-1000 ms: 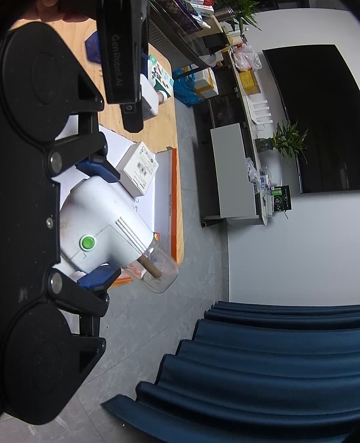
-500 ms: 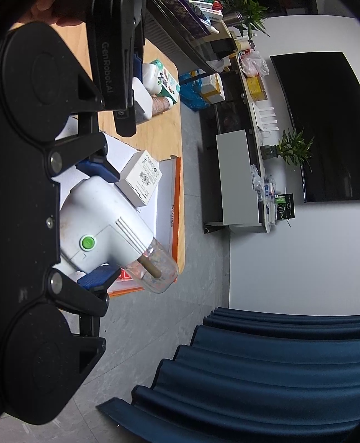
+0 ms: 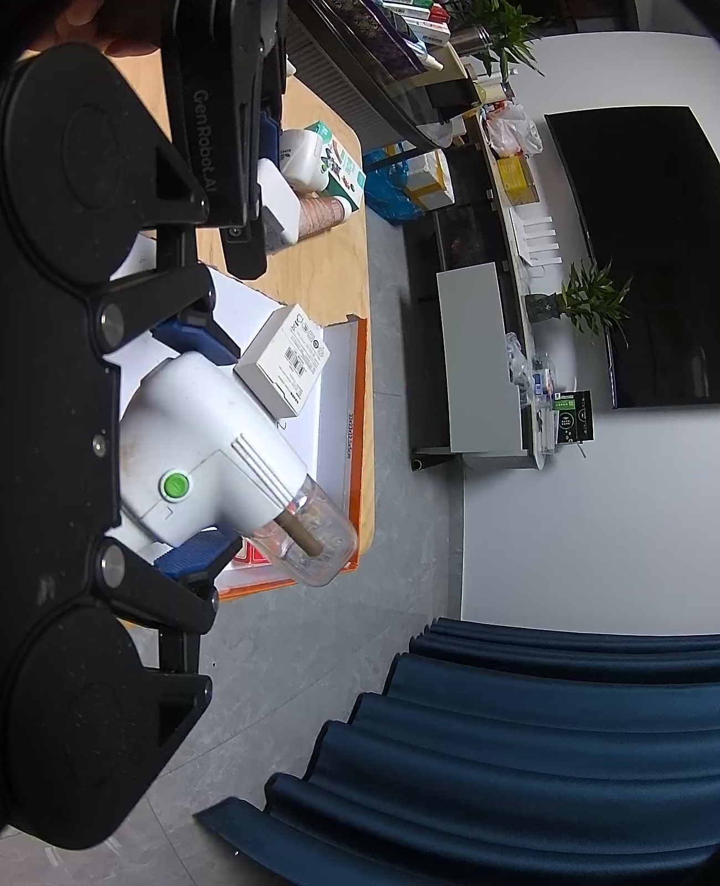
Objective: Organize rigid objects
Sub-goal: 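Carry charger with left gripper while right gripper carries freshener over tray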
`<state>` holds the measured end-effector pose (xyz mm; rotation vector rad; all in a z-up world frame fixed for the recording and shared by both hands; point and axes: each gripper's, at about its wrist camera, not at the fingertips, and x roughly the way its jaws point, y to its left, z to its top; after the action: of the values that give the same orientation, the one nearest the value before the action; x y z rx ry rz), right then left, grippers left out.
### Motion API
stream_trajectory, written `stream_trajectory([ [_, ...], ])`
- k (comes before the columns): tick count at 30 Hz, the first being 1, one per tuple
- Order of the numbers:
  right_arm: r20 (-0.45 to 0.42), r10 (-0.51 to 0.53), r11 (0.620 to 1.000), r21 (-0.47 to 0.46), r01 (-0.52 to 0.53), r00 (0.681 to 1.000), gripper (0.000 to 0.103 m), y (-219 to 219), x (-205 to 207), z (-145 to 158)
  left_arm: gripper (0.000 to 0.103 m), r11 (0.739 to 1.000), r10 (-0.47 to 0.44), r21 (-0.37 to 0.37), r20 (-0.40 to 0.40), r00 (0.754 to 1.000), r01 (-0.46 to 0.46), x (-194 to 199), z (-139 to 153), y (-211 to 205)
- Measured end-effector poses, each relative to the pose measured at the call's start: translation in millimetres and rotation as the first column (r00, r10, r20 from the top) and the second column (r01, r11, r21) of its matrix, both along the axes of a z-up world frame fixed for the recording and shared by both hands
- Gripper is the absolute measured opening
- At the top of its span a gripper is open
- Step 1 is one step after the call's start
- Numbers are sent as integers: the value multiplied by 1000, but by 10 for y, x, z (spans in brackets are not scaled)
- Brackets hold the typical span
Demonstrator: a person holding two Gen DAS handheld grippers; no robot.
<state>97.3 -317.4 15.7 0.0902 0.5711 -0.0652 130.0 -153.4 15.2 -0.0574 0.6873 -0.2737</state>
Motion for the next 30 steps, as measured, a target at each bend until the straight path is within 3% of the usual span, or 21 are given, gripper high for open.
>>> stream_trajectory([
  [30,-6,6,1000,-6,-6,1000,79,73,0,-23,59,1000,4,-7,-9,1000,-4,4,-26,14],
])
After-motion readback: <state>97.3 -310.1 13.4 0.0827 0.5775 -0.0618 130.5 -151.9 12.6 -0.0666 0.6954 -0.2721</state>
